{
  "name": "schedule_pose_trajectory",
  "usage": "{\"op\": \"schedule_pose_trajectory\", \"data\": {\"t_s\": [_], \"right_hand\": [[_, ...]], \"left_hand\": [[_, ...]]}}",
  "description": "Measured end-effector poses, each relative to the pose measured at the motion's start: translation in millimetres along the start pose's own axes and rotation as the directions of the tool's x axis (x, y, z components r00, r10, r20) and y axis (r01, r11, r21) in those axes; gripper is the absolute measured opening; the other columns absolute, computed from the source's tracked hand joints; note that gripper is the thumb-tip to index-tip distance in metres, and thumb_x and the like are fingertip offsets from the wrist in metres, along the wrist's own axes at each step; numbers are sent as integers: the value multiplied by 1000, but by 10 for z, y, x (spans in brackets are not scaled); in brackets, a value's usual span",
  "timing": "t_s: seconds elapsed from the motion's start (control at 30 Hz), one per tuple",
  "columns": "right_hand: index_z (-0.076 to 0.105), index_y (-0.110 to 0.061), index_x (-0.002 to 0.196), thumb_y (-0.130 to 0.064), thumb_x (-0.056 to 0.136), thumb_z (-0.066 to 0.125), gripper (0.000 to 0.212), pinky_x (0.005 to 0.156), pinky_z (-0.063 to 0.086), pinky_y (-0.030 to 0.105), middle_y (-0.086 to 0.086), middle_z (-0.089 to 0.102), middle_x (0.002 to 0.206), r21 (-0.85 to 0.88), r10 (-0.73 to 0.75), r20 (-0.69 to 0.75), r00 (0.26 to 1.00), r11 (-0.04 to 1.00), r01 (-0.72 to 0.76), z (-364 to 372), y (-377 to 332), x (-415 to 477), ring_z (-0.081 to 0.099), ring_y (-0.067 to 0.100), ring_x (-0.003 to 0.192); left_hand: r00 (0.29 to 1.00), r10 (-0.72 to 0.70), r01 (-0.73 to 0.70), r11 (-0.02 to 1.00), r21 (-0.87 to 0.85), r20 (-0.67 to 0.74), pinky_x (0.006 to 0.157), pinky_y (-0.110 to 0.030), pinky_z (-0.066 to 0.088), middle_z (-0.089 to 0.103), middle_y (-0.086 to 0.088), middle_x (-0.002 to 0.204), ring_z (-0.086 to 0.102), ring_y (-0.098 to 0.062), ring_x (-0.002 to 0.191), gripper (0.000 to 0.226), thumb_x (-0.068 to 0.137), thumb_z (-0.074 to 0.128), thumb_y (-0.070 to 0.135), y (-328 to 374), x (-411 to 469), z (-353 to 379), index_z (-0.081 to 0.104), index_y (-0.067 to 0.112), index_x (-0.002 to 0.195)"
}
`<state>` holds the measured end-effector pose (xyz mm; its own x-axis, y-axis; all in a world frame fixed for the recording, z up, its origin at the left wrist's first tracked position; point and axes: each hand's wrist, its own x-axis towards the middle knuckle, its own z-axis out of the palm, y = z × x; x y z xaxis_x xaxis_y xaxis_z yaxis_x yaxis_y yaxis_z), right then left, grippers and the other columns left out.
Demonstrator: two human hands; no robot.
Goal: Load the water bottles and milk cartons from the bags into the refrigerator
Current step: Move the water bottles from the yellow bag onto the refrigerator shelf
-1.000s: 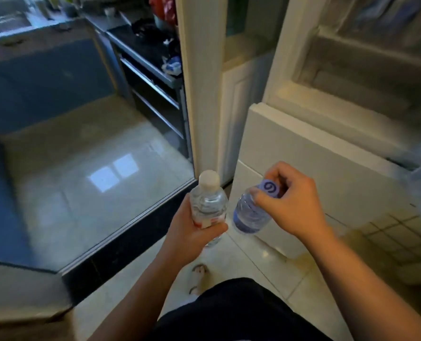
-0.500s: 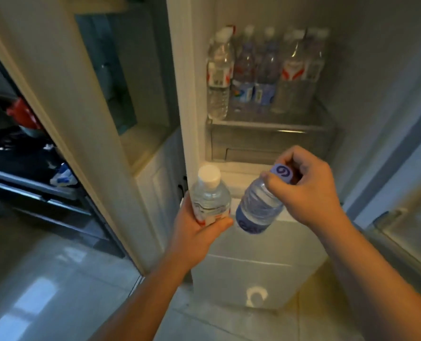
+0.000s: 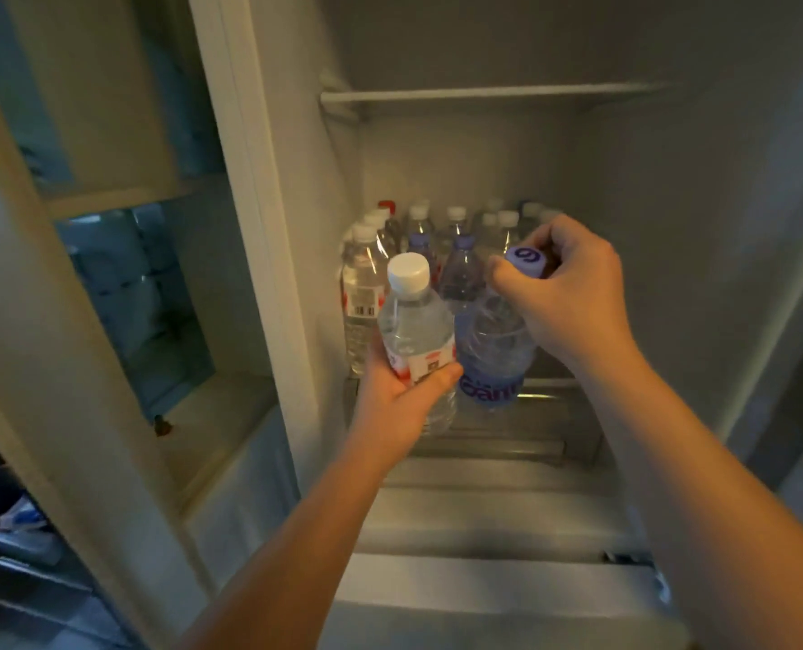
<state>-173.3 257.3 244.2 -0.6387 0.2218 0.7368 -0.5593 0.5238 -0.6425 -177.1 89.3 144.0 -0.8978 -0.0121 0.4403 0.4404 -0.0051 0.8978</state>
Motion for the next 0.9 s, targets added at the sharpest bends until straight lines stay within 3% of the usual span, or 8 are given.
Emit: {"op": "schedule_pose_trajectory", "data": {"t_s": [0.13, 0.3, 0.43, 0.63, 0.7, 0.8, 0.9], "right_hand": [[48, -14, 69, -29, 70, 75, 31, 52, 35, 29, -9, 45, 55, 20, 16, -31, 999, 1000, -15, 148, 254, 380, 35, 5, 53], [50, -13, 69, -36, 67, 72, 32, 55, 47, 37, -6, 52, 58, 28, 83, -12, 996, 996, -83, 374, 644, 630, 52, 20, 56], [52, -9, 70, -26, 72, 76, 30, 50, 36, 23, -7, 50, 57, 15, 137, 37, 990, 990, -138, 490, 867, 704, 39, 5, 51], [52, -12, 68, -24, 75, 76, 27, 53, 37, 28, -5, 50, 57, 31, 202, 72, 977, 978, -205, 603, 1137, 740, 41, 6, 54], [58, -11, 73, -29, 78, 74, 24, 56, 41, 30, -1, 57, 62, 27, 208, 81, 975, 977, -211, 634, 1209, 777, 48, 9, 57], [67, -17, 89, -39, 83, 71, 23, 59, 43, 27, -3, 65, 76, -7, 221, 147, 964, 975, -222, 681, 1342, 725, 57, 7, 67], [66, -27, 97, -44, 85, 68, 21, 63, 41, 21, -2, 65, 96, -6, 223, 175, 959, 974, -226, 726, 1469, 572, 58, 1, 79]], "left_hand": [[1000, 3, -3, 1000, -2, 4, 102, -41, 50, 65, -9, 127, 64, -18, 116, 78, 76, 78, 1, -125, 444, 203, 38, 11, 142], [999, 20, -20, 1000, -11, -31, 96, -31, 53, 64, -9, 126, 64, -21, 114, 75, 76, 74, -12, -264, 823, 370, 41, 27, 130], [1000, -18, 18, 1000, 0, -7, 93, -27, 54, 65, -4, 124, 65, -10, 110, 71, 77, 73, -10, -418, 986, 397, 41, 20, 133], [998, -61, 61, 998, 14, 18, 85, -22, 55, 66, -5, 123, 66, -10, 108, 67, 81, 74, -2, -566, 1131, 403, 41, 12, 138], [998, -62, 61, 997, 36, 20, 89, -26, 55, 65, -2, 124, 65, -11, 110, 67, 83, 74, 3, -618, 1160, 376, 41, 15, 139], [999, -35, 34, 994, 108, 7, 91, -18, 51, 61, 7, 129, 60, -6, 117, 70, 85, 74, 9, -691, 1136, 328, 37, 21, 143], [1000, 25, -27, 981, 191, 11, 102, -20, 46, 51, 11, 142, 50, -1, 129, 80, 88, 71, 12, -796, 1053, 320, 25, 26, 152]]}}
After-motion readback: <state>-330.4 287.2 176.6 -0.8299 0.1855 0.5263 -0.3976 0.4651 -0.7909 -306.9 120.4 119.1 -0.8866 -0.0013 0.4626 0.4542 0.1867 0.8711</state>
